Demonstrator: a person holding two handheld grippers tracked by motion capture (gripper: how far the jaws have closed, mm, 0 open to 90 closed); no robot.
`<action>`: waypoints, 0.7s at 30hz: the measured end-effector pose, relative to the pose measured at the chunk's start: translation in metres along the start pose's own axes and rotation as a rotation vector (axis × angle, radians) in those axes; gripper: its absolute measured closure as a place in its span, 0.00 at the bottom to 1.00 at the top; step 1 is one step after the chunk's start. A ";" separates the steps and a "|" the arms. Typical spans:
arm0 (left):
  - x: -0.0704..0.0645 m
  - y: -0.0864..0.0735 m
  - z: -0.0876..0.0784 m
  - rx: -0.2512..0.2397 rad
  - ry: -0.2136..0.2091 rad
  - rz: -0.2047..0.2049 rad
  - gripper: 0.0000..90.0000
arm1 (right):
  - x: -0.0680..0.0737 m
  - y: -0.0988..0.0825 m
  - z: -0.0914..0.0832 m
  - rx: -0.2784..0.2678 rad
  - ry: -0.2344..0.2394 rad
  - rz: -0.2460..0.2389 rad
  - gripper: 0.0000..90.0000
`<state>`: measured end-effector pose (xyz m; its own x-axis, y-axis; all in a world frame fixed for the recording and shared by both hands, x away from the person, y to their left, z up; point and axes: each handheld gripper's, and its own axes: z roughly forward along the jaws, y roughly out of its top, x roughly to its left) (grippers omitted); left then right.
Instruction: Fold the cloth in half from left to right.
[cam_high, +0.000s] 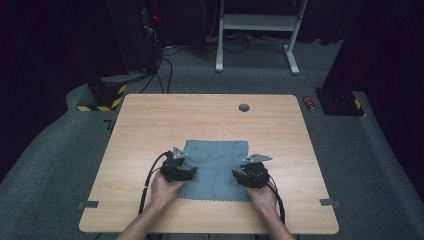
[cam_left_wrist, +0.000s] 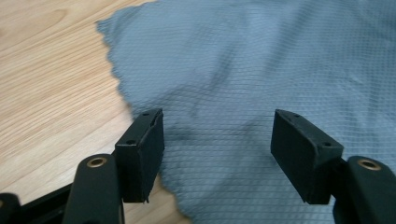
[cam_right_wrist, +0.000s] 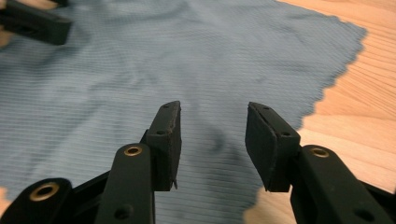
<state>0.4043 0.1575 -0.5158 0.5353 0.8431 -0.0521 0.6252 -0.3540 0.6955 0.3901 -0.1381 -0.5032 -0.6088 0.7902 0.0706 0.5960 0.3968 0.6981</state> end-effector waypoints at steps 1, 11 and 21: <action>0.002 0.000 -0.001 0.000 -0.003 -0.014 0.39 | 0.002 0.000 0.000 0.001 0.004 -0.001 0.63; 0.018 0.012 -0.017 0.024 -0.005 -0.030 0.36 | 0.028 0.001 0.008 -0.010 0.051 -0.050 0.68; 0.035 0.032 -0.020 0.038 0.041 -0.016 0.39 | 0.068 0.004 0.014 -0.037 0.121 -0.123 0.79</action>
<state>0.4319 0.1840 -0.4807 0.5017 0.8644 -0.0334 0.6552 -0.3544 0.6672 0.3584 -0.0769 -0.5058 -0.7357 0.6740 0.0670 0.4952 0.4679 0.7320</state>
